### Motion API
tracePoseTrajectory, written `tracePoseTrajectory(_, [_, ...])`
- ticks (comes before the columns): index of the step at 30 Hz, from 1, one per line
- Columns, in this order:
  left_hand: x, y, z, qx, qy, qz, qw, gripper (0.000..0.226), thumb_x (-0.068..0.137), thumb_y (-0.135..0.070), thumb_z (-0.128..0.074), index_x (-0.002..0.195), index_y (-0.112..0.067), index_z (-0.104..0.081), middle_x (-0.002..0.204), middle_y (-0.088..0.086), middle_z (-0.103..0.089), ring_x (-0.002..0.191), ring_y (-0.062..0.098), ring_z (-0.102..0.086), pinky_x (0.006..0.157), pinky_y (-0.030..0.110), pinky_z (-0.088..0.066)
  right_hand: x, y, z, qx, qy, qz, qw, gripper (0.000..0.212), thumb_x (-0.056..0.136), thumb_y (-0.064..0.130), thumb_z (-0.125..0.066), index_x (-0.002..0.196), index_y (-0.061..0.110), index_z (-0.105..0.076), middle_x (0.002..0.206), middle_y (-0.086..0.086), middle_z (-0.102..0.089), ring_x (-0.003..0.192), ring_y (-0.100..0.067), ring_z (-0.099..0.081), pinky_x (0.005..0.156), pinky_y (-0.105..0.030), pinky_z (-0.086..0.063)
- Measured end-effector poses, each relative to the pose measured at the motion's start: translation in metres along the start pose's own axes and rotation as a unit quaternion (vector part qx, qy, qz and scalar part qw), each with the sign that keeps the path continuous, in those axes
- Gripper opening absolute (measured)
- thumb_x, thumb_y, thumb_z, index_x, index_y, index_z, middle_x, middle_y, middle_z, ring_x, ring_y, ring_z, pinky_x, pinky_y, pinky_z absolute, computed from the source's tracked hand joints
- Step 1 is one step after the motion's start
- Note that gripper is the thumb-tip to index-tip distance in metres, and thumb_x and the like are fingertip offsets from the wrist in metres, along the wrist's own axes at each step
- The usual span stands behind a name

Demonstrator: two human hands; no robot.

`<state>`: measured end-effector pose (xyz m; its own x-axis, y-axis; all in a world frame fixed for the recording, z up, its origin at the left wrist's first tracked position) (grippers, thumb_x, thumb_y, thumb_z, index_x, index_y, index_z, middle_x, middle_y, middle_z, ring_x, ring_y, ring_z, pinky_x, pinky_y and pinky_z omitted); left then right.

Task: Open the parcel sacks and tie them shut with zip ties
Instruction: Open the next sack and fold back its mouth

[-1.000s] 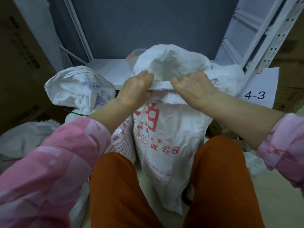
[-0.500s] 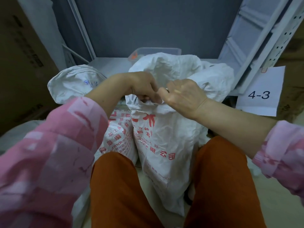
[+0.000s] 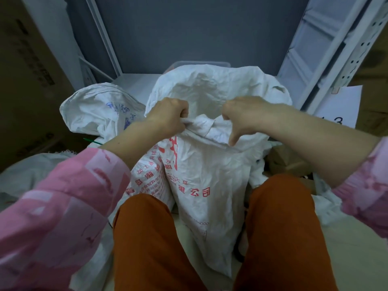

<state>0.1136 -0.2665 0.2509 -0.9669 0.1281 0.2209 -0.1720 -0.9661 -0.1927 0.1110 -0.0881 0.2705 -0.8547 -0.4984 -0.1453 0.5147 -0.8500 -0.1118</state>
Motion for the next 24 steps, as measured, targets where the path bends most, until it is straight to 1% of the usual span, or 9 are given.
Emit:
tracePoseTrajectory(2, [-0.003, 0.005, -0.001, -0.019, -0.013, 0.007, 1.0, 0.029, 0.073, -0.003, -0.065, 0.063, -0.021, -0.045, 0.068, -0.008, -0.047, 0.073, 0.019, -0.047, 0.06, 0.026, -0.034, -0.001, 0.007, -0.01, -0.029, -0.029, 0.005, 0.999, 0.05, 0.063, 0.047, -0.082, 0.07, 0.015, -0.044, 0.064, 0.003, -0.046, 0.057, -0.013, -0.044, 0.047, -0.025, -0.031])
tracePoseTrajectory(5, [-0.005, 0.008, 0.0, -0.041, -0.023, 0.009, 0.999, 0.02, 0.074, -0.004, -0.066, 0.069, -0.015, -0.05, 0.066, -0.01, -0.045, 0.072, 0.017, -0.046, 0.052, 0.022, -0.032, -0.005, 0.019, -0.02, -0.086, -0.087, 0.015, 0.992, 0.054, 0.076, 0.047, -0.07, 0.06, 0.018, -0.027, 0.061, 0.003, -0.036, 0.052, -0.014, -0.035, 0.047, -0.025, -0.025])
tracePoseTrajectory(7, [-0.005, 0.009, 0.0, -0.055, -0.021, 0.011, 0.998, 0.023, 0.074, -0.004, -0.066, 0.067, -0.016, -0.048, 0.066, -0.01, -0.045, 0.071, 0.017, -0.046, 0.052, 0.02, -0.032, -0.005, 0.022, -0.023, -0.101, -0.119, 0.001, 0.988, 0.047, 0.086, 0.029, -0.062, 0.059, 0.017, -0.025, 0.06, 0.0, -0.036, 0.058, -0.02, -0.042, 0.05, -0.027, -0.025])
tracePoseTrajectory(9, [-0.006, 0.01, 0.001, -0.057, -0.009, 0.015, 0.998, 0.026, 0.073, -0.005, -0.066, 0.065, -0.019, -0.046, 0.067, -0.01, -0.045, 0.072, 0.017, -0.046, 0.052, 0.021, -0.032, -0.007, 0.025, -0.021, -0.131, -0.167, -0.002, 0.977, 0.031, 0.081, 0.007, -0.063, 0.06, 0.012, -0.04, 0.066, -0.006, -0.053, 0.067, -0.028, -0.058, 0.051, -0.026, -0.024])
tracePoseTrajectory(12, [-0.006, 0.01, 0.004, -0.022, 0.084, 0.031, 0.996, 0.026, 0.072, -0.008, -0.07, 0.069, -0.019, -0.048, 0.073, -0.008, -0.047, 0.075, 0.018, -0.047, 0.054, 0.022, -0.035, -0.005, 0.024, -0.016, -0.134, -0.265, 0.046, 0.954, 0.021, 0.047, -0.006, -0.07, 0.052, 0.006, -0.055, 0.039, -0.007, -0.051, 0.03, -0.021, -0.05, 0.048, -0.011, -0.007])
tracePoseTrajectory(15, [-0.008, 0.002, 0.026, -0.022, 0.218, 0.048, 0.974, 0.02, 0.075, -0.023, -0.079, 0.081, -0.019, -0.06, 0.079, -0.004, -0.062, 0.07, 0.015, -0.054, 0.063, 0.026, -0.045, 0.002, 0.019, -0.023, -0.149, -0.342, 0.073, 0.925, 0.017, 0.061, 0.001, -0.044, 0.049, 0.01, -0.052, 0.034, -0.002, -0.045, 0.024, -0.018, -0.041, 0.044, -0.012, -0.016])
tracePoseTrajectory(17, [-0.003, -0.005, 0.049, -0.103, 0.171, 0.05, 0.979, 0.021, 0.075, -0.032, -0.079, 0.088, -0.019, -0.069, 0.083, 0.0, -0.068, 0.067, 0.012, -0.056, 0.066, 0.026, -0.049, 0.002, 0.021, -0.025, -0.163, -0.39, 0.085, 0.902, 0.029, 0.066, -0.002, -0.03, 0.049, 0.012, -0.05, 0.035, -0.001, -0.044, 0.026, -0.018, -0.041, 0.043, -0.015, -0.018])
tracePoseTrajectory(19, [0.006, -0.01, 0.058, -0.182, 0.139, 0.047, 0.972, 0.023, 0.076, -0.03, -0.078, 0.096, -0.019, -0.073, 0.087, 0.002, -0.07, 0.067, 0.009, -0.057, 0.067, 0.021, -0.05, -0.001, 0.027, -0.023, -0.176, -0.421, 0.096, 0.884, 0.03, 0.067, -0.005, -0.032, 0.05, 0.013, -0.048, 0.037, -0.002, -0.044, 0.028, -0.018, -0.041, 0.044, -0.017, -0.017])
tracePoseTrajectory(24, [0.002, -0.017, 0.022, -0.208, 0.341, 0.079, 0.913, 0.023, 0.072, -0.026, -0.08, 0.091, -0.013, -0.075, 0.082, 0.008, -0.058, 0.07, 0.013, -0.049, 0.067, 0.022, -0.045, -0.005, 0.033, -0.023, -0.178, -0.493, 0.14, 0.84, 0.042, 0.08, -0.009, -0.028, 0.05, 0.014, -0.047, 0.039, -0.001, -0.041, 0.03, -0.017, -0.037, 0.043, -0.02, -0.018])
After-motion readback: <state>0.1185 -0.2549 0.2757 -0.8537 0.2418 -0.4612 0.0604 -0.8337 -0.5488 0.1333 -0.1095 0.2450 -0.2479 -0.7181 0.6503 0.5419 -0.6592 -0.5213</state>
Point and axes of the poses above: each hand's wrist, its own x-axis towards the middle knuckle, its own z-axis out of the back of the hand, y = z × x, the point moved 3 cm from there along x, towards the middle knuckle
